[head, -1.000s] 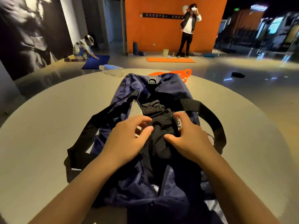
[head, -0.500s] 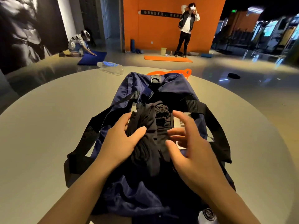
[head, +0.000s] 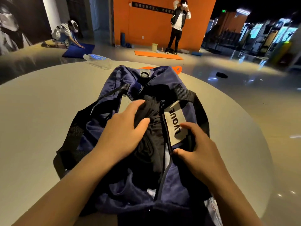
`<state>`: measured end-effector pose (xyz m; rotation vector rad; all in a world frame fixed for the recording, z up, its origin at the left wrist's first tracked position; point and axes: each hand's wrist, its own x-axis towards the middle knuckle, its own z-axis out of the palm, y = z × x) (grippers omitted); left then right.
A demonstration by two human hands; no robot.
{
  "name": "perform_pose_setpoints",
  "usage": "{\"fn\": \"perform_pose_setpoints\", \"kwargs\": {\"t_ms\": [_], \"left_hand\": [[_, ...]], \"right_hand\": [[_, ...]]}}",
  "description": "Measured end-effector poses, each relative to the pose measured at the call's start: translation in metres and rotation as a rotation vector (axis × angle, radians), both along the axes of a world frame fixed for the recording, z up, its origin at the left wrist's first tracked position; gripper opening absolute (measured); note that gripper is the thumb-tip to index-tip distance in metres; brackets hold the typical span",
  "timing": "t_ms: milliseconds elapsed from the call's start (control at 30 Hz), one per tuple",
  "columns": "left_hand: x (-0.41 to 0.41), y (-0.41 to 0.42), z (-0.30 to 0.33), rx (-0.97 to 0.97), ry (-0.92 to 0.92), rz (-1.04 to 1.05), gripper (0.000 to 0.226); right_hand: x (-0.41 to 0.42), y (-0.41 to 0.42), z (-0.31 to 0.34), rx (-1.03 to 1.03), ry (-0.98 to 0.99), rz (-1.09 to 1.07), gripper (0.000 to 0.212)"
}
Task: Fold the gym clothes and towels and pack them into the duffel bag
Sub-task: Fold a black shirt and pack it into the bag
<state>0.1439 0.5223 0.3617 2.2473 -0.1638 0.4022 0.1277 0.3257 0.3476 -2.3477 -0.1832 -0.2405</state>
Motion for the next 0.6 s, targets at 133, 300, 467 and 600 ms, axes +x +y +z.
{"fn": "perform_pose_setpoints", "kwargs": {"t_ms": [133,300,467,600], "left_hand": [[0.006,-0.023,0.002,-0.067,0.196,-0.148,0.06],[-0.033,-0.033,-0.014,0.141,0.006,-0.199,0.05],[-0.028,-0.057,-0.023,0.578,-0.061,-0.154,0.076],[-0.018,-0.07,-0.026,0.671,-0.031,-0.14,0.069]], "right_hand": [[0.008,-0.027,0.013,0.157,-0.01,-0.063,0.062],[0.011,-0.045,0.003,0.249,0.107,-0.101,0.063],[0.011,-0.044,-0.004,0.346,0.136,-0.037,0.059],[0.007,-0.047,-0.011,0.533,0.205,0.033,0.058]]}}
